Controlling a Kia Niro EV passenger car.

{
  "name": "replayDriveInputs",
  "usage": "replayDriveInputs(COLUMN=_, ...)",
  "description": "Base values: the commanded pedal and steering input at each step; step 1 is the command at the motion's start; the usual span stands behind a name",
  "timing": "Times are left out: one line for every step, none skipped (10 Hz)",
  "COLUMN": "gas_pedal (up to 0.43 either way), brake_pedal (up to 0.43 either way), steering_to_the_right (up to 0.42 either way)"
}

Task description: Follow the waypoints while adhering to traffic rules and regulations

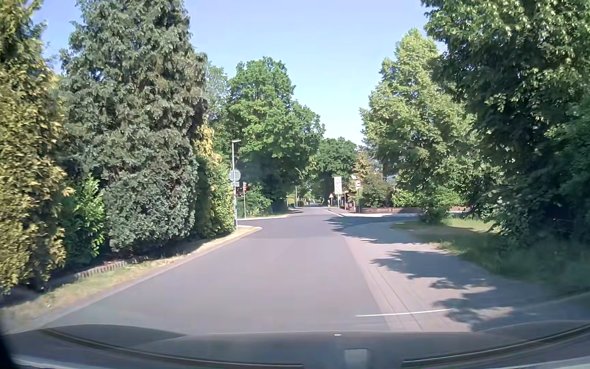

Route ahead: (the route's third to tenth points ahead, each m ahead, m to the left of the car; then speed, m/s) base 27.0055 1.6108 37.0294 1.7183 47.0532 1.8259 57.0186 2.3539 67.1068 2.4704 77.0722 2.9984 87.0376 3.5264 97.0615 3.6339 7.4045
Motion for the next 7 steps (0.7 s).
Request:
replayDriveInputs(gas_pedal=0.110, brake_pedal=0.006, steering_to_the_right=0.002)
replayDriveInputs(gas_pedal=0.110, brake_pedal=0.006, steering_to_the_right=0.002)
replayDriveInputs(gas_pedal=0.110, brake_pedal=0.006, steering_to_the_right=0.002)
replayDriveInputs(gas_pedal=0.110, brake_pedal=0.006, steering_to_the_right=0.002)
replayDriveInputs(gas_pedal=0.110, brake_pedal=0.006, steering_to_the_right=0.002)
replayDriveInputs(gas_pedal=0.067, brake_pedal=0.006, steering_to_the_right=0.002)
replayDriveInputs(gas_pedal=0.000, brake_pedal=0.006, steering_to_the_right=0.002)
